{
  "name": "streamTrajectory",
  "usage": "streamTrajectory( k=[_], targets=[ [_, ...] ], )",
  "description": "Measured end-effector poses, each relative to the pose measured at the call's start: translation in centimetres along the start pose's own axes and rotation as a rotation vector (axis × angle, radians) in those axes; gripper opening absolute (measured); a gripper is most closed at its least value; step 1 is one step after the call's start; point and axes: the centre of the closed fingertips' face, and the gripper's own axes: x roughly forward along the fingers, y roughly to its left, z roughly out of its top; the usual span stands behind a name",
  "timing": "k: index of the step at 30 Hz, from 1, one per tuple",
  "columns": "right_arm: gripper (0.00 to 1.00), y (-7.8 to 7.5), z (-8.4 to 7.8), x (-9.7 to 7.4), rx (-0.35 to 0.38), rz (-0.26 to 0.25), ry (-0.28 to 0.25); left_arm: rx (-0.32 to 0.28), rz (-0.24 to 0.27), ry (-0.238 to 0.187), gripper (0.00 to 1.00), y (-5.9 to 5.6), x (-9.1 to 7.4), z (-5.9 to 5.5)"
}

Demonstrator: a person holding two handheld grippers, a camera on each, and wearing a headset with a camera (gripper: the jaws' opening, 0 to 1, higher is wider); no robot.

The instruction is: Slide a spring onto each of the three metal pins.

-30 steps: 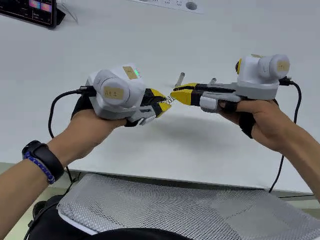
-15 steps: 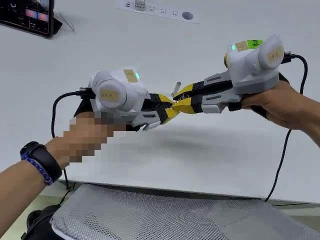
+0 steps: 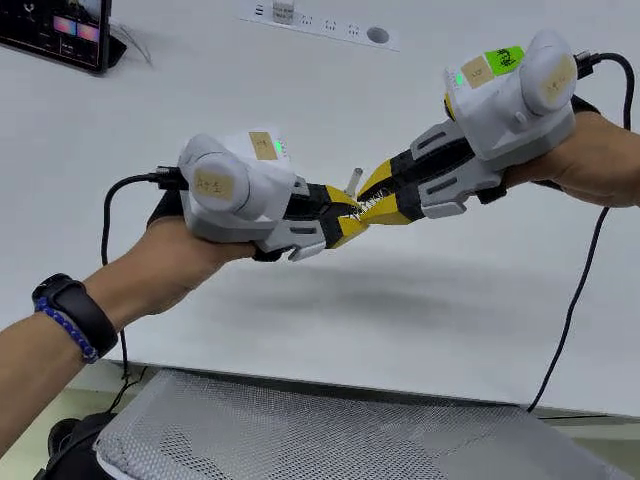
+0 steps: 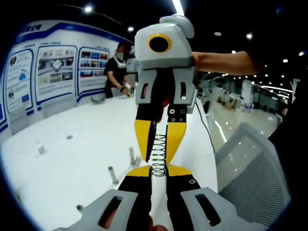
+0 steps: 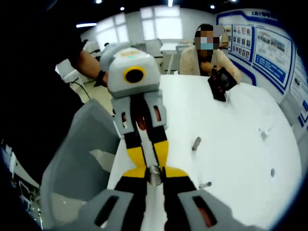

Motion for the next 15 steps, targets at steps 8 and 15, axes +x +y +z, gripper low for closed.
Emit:
streamTrajectory(
  k=[8,15],
  targets=[
    [0.13,0.39,-0.32,0.06,-0.033,0.021,0.026,0.003,-0.013,-0.006,0.10,-0.24,-0.17,0.08],
    [0.13,0.63,-0.33,0.48,-0.031,0.020,0.017,0.012,0.002,-0.007,0.12,-0.38,-0.23,-0.52]
  ],
)
